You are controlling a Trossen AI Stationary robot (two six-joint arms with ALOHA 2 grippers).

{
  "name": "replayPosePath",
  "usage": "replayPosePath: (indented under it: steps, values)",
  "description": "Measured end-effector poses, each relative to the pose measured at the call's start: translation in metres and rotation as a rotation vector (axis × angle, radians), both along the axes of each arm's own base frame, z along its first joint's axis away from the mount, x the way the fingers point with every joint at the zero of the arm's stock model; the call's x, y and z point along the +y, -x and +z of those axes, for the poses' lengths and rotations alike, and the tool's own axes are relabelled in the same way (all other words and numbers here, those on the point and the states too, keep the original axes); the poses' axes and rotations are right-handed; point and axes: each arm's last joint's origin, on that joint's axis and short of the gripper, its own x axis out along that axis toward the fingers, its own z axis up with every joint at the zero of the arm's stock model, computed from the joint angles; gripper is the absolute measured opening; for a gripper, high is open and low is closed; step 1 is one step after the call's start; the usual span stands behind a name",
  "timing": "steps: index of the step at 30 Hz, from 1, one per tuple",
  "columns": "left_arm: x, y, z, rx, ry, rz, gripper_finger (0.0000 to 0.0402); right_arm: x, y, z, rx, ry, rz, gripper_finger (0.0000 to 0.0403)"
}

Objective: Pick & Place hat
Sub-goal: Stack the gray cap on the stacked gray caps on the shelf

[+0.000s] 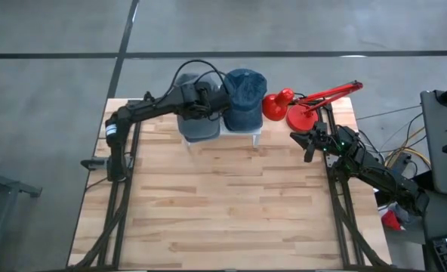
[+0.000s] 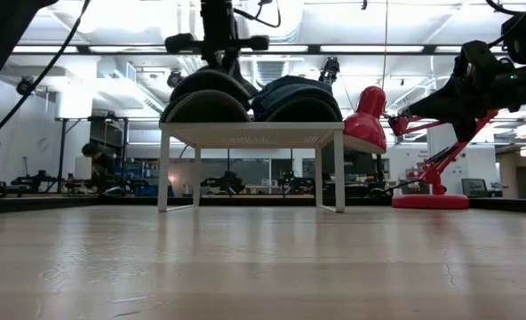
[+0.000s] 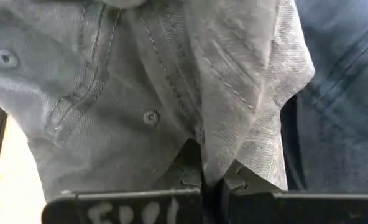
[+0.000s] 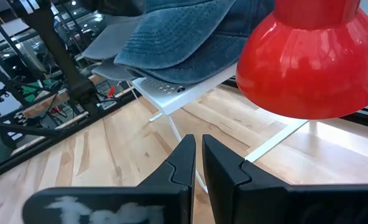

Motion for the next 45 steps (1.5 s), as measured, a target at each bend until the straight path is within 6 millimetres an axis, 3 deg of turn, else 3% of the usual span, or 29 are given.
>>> replayPosePath:
  steps: [11,27,36,45]
  values:
    - [0.0,-0.001,-0.012,0.035,0.037,-0.008,0.0006,0.0,0.0,0.0,-0.002,-0.004,0.0,0.0027]
    - [0.001,-0.003,-0.012,0.042,0.045,-0.059,0.0123,0.0,0.0,0.0,-0.003,-0.007,0.0,0.0027]
    - [-0.001,0.005,-0.001,0.006,0.035,-0.057,0.0198,0.0,0.0,0.0,-0.004,-0.006,0.0,0.0027]
    - [-0.004,0.016,0.026,-0.067,-0.003,-0.078,0.0223,0.0,0.0,0.0,-0.004,-0.006,0.001,0.0027]
